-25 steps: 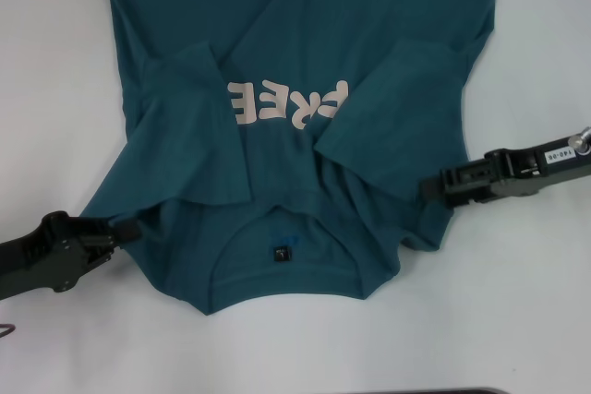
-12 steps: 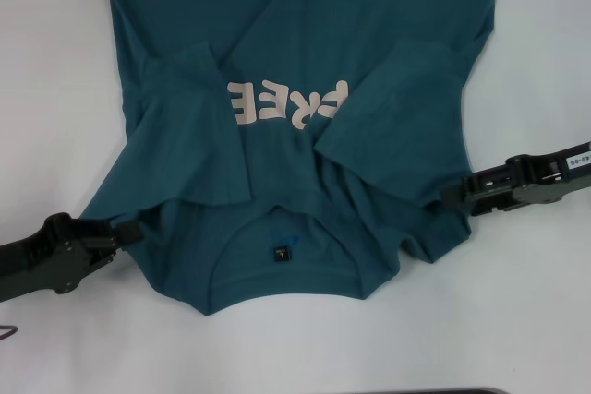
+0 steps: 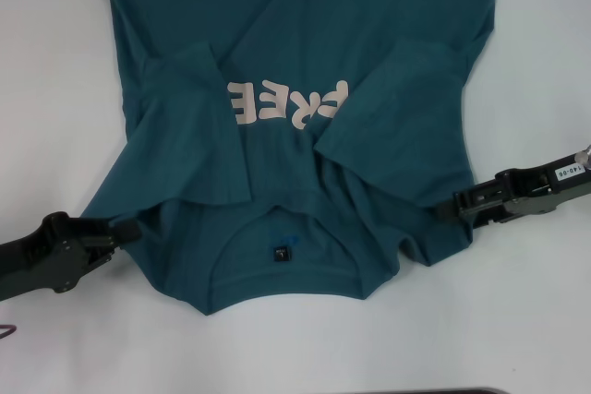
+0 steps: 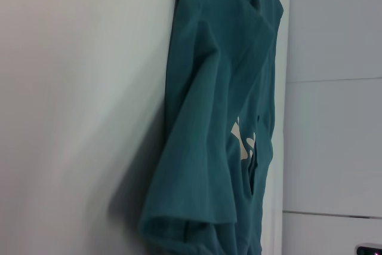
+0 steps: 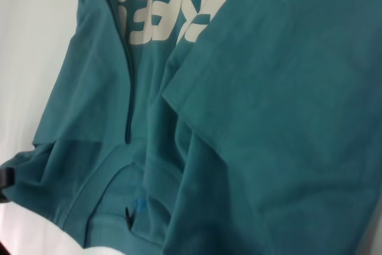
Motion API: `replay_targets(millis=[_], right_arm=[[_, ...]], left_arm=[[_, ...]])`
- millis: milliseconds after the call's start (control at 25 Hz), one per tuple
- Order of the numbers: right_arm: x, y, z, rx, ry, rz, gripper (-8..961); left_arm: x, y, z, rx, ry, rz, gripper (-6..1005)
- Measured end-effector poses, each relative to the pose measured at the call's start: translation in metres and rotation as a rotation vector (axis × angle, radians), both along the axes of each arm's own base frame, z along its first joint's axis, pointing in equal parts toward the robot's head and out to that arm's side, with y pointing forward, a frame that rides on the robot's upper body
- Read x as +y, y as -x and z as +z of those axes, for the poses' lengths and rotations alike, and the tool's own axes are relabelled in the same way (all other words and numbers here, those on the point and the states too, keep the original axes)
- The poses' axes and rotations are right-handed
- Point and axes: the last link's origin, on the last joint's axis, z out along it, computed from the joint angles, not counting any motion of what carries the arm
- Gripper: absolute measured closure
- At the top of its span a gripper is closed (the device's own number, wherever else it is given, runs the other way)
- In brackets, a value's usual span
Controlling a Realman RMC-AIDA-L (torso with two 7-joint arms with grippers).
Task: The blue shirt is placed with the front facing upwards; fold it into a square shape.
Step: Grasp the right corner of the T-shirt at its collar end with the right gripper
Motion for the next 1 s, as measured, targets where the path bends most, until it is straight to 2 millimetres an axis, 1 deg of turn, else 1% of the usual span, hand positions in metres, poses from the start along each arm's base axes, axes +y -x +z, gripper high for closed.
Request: replay_targets(millis=[200,440,640,1000], right_arm=[[0.003,-0.002,0.007,-0.005,-0.022,-0.002,146],[0.006,-0.004,0.008,-0.019,-0.037,-0.004,147],[0.005,-0.001,0.003,-0.011,-0.035,-0.001,147],[0.006,0.010,-0.010,0.030,-0.023,0.027,146]], left_arm=[[0.000,0.000,0.000,0.000,0.000,-0.001,987],[0.000,-0.001,-0.001,-0.002,0.001,-0.001,988],[0.000,-0.001,-0.001,-0.002,0.001,-0.002,988],[0.001,-0.001,-0.001,-0.003,0.001,-0.004,988]])
